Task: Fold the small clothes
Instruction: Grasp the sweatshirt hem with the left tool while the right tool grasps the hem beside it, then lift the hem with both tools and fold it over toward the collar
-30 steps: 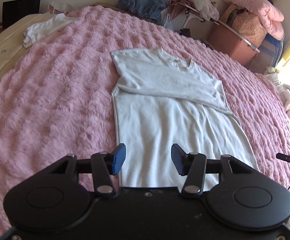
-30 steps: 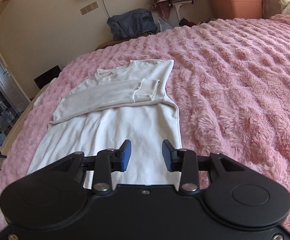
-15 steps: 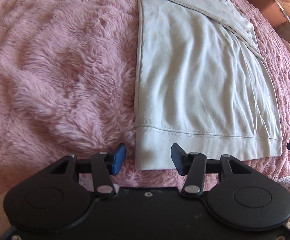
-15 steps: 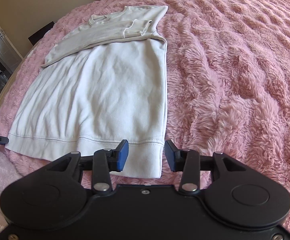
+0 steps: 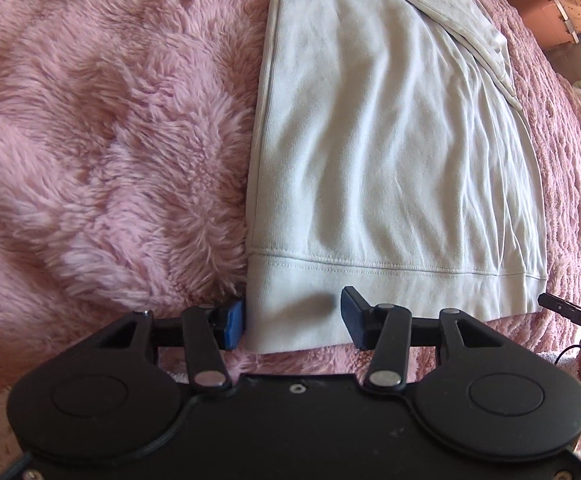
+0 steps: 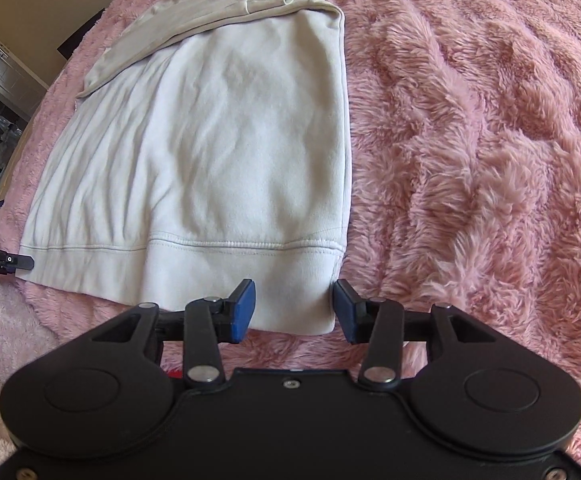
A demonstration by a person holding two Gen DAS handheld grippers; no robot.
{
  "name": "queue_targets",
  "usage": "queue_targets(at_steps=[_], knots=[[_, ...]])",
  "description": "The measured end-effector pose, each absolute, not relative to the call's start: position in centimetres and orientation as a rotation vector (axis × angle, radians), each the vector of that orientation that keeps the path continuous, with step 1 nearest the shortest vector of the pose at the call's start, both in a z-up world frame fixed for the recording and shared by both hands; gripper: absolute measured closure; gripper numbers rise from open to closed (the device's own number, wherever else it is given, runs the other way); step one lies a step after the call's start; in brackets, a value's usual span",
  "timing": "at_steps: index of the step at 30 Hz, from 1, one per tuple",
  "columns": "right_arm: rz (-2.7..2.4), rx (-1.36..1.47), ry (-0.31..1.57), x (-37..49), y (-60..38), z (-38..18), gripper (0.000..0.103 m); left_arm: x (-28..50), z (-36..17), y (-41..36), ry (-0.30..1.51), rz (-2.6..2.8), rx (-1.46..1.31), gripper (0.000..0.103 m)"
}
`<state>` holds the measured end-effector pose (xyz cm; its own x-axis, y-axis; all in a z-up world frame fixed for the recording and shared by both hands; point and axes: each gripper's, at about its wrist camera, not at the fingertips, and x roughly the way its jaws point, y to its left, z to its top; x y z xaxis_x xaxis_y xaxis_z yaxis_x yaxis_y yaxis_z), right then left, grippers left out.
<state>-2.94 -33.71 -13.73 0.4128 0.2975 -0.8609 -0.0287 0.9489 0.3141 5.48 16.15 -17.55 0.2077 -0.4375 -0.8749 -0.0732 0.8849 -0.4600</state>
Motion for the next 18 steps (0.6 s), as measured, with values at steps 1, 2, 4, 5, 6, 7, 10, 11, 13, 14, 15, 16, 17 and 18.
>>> queue_targets(at_steps=[1,2,4,5,6,7,10,11,13,14,15,16,17,18], knots=[[0.207,0.271,1.132,-2.9,-33.8,-13.7,0.058,5.3,-17.4,16.2,1.341,-0.278,-0.455,0.058],[0.207,0.270,1.132,-2.9,-33.7,-13.7,0.058,5.2,-17.3,16.2,1.333,-0.290,-0.458,0.059],[0.212,0.263,1.132,-2.9,-33.8,-13.6,0.068,4.9,-17.0,16.2,1.311,-0.322,-0.461,0.069],[0.212,0.256,1.124,-2.9,-33.7,-13.6,0.081,4.9,-16.8,16.1,1.304,-0.336,-0.459,0.082],[0.212,0.252,1.119,-3.0,-33.6,-13.5,0.085,4.6,-16.6,15.9,1.299,-0.345,-0.456,0.087],[0.219,0.253,1.113,-3.0,-33.7,-13.4,0.088,4.5,-16.5,15.9,1.295,-0.351,-0.458,0.093],[0.242,0.271,1.102,-3.2,-33.6,-13.1,0.095,4.1,-16.0,16.3,1.262,-0.366,-0.493,0.098],[0.241,0.271,1.093,-3.4,-33.6,-12.9,0.095,4.0,-15.8,16.4,1.250,-0.371,-0.509,0.098],[0.238,0.281,1.075,-3.6,-33.6,-12.7,0.096,3.7,-15.3,16.6,1.221,-0.392,-0.536,0.100],[0.237,0.292,1.069,-3.6,-33.6,-12.6,0.096,3.6,-15.0,16.9,1.204,-0.405,-0.554,0.100],[0.236,0.309,1.063,-3.6,-33.7,-12.4,0.096,3.4,-14.6,17.3,1.179,-0.424,-0.585,0.100],[0.235,0.323,1.054,-3.6,-33.7,-12.3,0.097,3.3,-14.3,17.5,1.155,-0.439,-0.610,0.101],[0.236,0.336,1.044,-3.6,-33.8,-12.1,0.097,3.2,-13.8,17.7,1.125,-0.458,-0.634,0.101],[0.239,0.353,1.031,-3.6,-33.9,-11.8,0.097,3.3,-13.1,17.8,1.092,-0.475,-0.648,0.101]])
